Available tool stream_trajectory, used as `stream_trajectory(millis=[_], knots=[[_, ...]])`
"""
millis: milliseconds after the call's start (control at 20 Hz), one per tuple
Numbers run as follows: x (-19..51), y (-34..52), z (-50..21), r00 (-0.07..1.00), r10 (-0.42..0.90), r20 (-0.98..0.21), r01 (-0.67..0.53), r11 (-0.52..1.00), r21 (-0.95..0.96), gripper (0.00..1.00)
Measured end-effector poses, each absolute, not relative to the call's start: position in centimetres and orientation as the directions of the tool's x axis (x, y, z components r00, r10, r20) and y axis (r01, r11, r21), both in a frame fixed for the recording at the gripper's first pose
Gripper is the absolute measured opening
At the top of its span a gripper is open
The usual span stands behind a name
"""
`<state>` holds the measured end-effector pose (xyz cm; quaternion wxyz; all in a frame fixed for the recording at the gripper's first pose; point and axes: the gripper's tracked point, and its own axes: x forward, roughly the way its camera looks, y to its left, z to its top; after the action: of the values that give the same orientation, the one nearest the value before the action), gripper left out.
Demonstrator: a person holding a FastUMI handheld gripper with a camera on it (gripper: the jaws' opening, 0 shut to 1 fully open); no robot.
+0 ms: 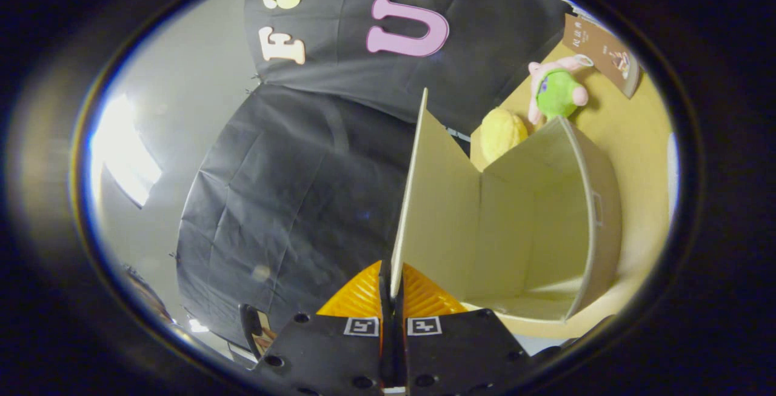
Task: Open the storage box then place both shoes into the box .Put the left shoe in first, then the right shoe, with the right side of both shoes facing outward in a uniform manner.
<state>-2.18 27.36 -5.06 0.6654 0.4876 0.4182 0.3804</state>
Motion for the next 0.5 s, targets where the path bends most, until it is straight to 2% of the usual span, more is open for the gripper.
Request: stream_trajectory(millis=[250, 500], knots=[[-3.2, 32.1, -4.5, 0.337, 0.914, -0.224, -0.165, 0.292, 0.942, 0.03], [-3.7, 38.0, -3.8, 0.296, 0.930, -0.218, -0.207, 0.286, 0.936, 0.06]])
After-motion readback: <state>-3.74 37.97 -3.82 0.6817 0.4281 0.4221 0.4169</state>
